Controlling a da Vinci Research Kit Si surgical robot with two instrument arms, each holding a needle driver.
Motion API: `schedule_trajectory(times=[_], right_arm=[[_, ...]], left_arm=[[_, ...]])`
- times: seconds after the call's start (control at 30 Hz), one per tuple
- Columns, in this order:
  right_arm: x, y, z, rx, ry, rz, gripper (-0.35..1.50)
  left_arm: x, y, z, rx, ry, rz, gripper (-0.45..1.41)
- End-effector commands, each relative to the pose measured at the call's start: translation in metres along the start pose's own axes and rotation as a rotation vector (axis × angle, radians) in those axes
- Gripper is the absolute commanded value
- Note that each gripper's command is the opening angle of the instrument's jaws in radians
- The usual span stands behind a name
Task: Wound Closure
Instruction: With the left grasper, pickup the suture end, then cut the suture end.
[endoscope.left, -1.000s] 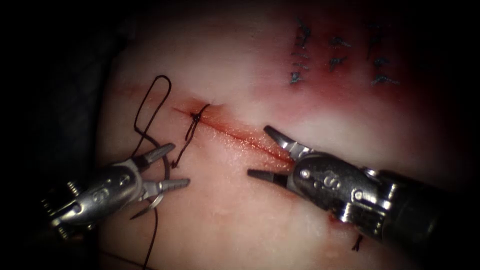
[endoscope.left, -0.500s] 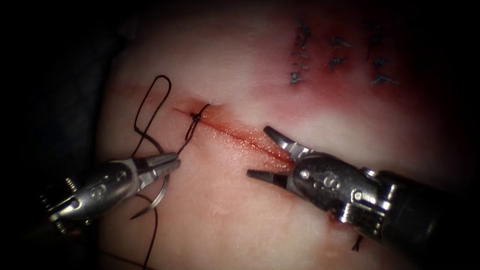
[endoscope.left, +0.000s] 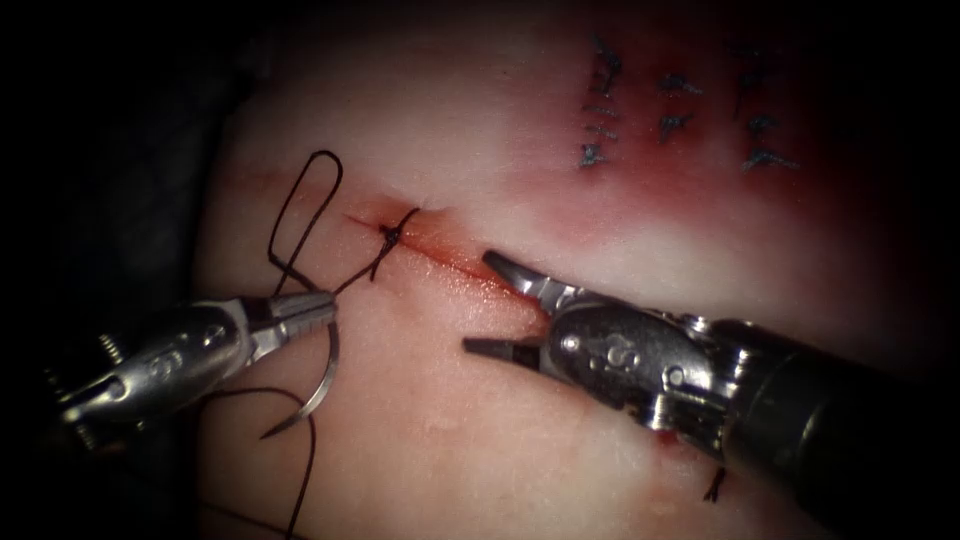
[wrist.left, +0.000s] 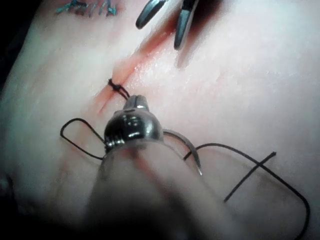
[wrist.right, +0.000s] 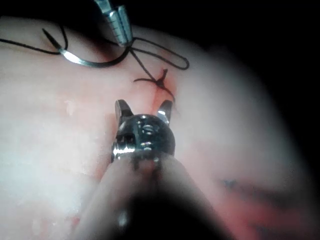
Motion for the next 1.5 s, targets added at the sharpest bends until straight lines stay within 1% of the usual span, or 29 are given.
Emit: schedule_trajectory(times=[0.03, 0.2, 0.37, 0.47, 0.57, 0.7, 0.8, 0.93, 1.13, 1.3, 1.5], right_arm=[[-0.0001, 0.0002, 0.0015, -0.016, 0.022, -0.019, 1.4], [-0.0001, 0.0, 0.0037, -0.051, 0.07, -0.043, 1.4], [0.0002, 0.0003, 0.0048, -0.094, 0.121, -0.064, 1.4], [0.0006, 0.0007, 0.0055, -0.112, 0.137, -0.079, 1.4], [0.0009, 0.0009, 0.0064, -0.111, 0.154, -0.083, 1.4], [0.0012, 0.0013, 0.0078, -0.11, 0.212, -0.089, 1.42], [0.0013, 0.0013, 0.0088, -0.106, 0.234, -0.093, 1.42], [0.0015, 0.001, 0.0102, -0.109, 0.246, -0.117, 1.43], [0.0009, 0.0004, 0.0117, -0.116, 0.253, -0.132, 1.45], [0.0004, 0.0, 0.0123, -0.12, 0.252, -0.14, 1.45], [0.001, -0.0003, 0.013, -0.118, 0.274, -0.155, 1.45]], left_arm=[[0.0003, -0.0003, 0.0008, 0.003, 0.004, -0.003, -0.35], [0.0007, -0.0007, 0.0007, 0.006, 0.009, -0.004, -0.35], [0.001, -0.0009, 0.0006, 0.007, 0.016, -0.01, -0.35], [0.0013, -0.001, 0.0005, 0.004, 0.016, -0.013, -0.35], [0.0016, -0.0012, 0.0004, 0.008, 0.017, -0.011, -0.35], [0.002, -0.0012, 0.0004, 0.009, 0.015, -0.01, -0.35], [0.0024, -0.001, 0.0004, 0.011, 0.013, -0.007, -0.35], [0.0028, -0.0006, 0.0008, 0.019, 0.01, -0.011, -0.35], [0.0034, -0.0003, 0.0009, 0.023, 0.007, -0.011, -0.35], [0.0035, -0.0004, 0.0009, 0.022, 0.007, -0.012, -0.35], [0.0035, -0.0004, 0.0009, 0.023, 0.006, -0.013, -0.35]])
